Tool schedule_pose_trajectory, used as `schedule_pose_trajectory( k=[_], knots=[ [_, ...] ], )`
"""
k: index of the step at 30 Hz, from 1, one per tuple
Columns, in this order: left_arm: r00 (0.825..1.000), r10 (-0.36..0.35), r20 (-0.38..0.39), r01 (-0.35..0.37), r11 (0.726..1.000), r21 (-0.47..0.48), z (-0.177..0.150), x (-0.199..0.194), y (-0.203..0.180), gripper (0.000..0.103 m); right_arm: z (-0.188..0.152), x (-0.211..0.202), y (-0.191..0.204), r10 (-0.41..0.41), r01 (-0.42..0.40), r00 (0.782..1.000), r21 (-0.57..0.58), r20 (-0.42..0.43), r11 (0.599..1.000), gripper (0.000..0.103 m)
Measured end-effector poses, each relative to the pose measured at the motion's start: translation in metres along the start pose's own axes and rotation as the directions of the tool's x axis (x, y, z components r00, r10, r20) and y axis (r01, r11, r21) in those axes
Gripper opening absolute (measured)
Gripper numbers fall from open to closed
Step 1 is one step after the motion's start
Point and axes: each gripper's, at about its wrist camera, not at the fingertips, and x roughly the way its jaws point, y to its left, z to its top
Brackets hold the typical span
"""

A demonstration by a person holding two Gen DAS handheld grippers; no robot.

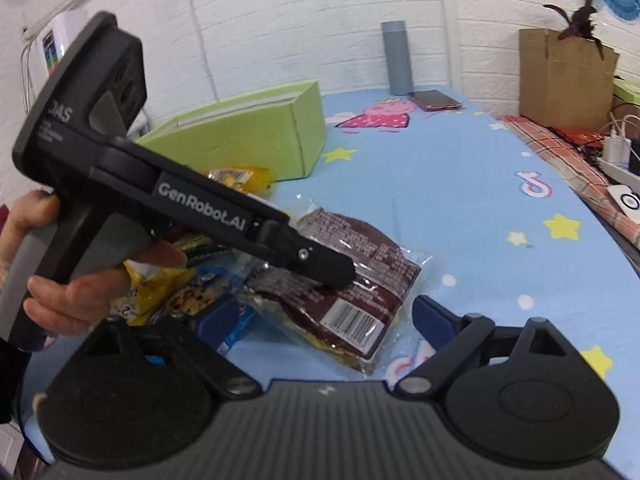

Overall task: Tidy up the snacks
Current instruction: 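Close the left tool on the clear brown-printed snack bag, then lift the brown-printed bag with the left tool over the green box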

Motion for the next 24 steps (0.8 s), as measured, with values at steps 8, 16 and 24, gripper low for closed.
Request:
schedule_pose_trajectory(
  k=[8, 16, 24],
  knots=[
    [0.996, 0.082, 0.023, -0.082, 0.997, 0.006, -0.001, -0.008, -0.003, 0.068, -0.007, -0.009, -0.035, -0.065, 0.062, 0.998, 0.129, 0.018, 0.990, 0.093],
    [0.999, 0.028, 0.023, -0.028, 1.000, -0.009, -0.004, -0.004, -0.001, 0.031, 0.001, 0.026, -0.004, -0.092, 0.091, 0.995, -0.052, -0.029, 0.995, 0.095],
    [1.000, -0.024, 0.013, 0.024, 0.999, -0.045, 0.003, -0.014, -0.003, 0.019, 0.023, 0.005, 0.001, 0.073, -0.074, 0.997, 0.030, 0.035, 0.997, 0.076]
  ],
)
